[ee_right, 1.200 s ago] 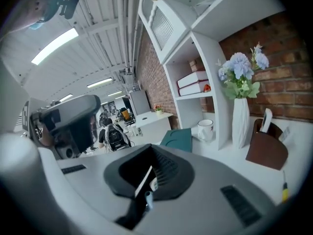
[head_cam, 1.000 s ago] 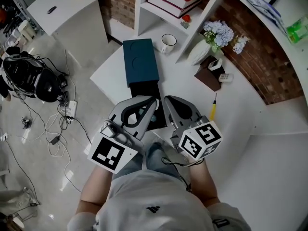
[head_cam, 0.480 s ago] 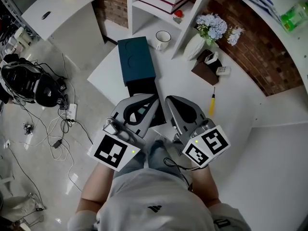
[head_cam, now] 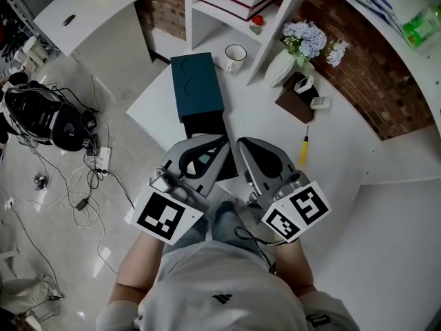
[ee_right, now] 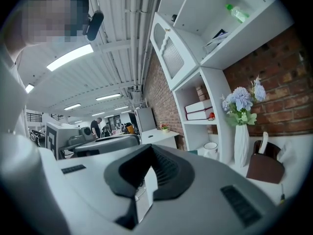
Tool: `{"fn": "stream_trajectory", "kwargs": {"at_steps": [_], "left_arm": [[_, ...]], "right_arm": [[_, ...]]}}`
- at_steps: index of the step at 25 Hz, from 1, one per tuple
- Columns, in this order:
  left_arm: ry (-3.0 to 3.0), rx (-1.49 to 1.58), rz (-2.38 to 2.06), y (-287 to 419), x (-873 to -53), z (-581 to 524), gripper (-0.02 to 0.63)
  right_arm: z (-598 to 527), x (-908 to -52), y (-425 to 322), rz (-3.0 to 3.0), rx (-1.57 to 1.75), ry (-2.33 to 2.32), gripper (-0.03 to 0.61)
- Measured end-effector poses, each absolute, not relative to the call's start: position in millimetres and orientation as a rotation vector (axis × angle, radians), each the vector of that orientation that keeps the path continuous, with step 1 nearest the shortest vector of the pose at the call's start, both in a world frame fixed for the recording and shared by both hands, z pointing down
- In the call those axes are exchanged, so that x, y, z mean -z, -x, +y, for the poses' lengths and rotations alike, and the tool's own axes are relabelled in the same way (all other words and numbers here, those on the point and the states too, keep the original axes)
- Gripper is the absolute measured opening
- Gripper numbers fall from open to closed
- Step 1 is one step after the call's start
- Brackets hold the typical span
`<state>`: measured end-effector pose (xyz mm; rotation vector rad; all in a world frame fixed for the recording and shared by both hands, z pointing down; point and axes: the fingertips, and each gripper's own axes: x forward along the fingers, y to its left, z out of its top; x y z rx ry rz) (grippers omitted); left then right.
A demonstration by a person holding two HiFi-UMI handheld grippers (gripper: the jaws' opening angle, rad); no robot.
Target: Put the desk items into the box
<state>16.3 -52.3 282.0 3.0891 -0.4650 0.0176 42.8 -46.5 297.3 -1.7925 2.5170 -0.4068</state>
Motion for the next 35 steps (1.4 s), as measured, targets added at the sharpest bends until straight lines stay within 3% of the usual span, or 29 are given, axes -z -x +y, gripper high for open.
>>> {"fn": "stream_trajectory", "kwargs": {"at_steps": [21, 35], "left_arm": [[-3.082, -0.022, -0.477, -26, -281, -56, 0.012], [-3.104, -0.001, -0.125, -106, -277, -25, 0.012]], "right_arm": [[-47, -291, -50, 2.513, 0.376, 1.757, 0.009], [-8, -284, -135, 2.266, 0.335, 2.045, 0.013]]}}
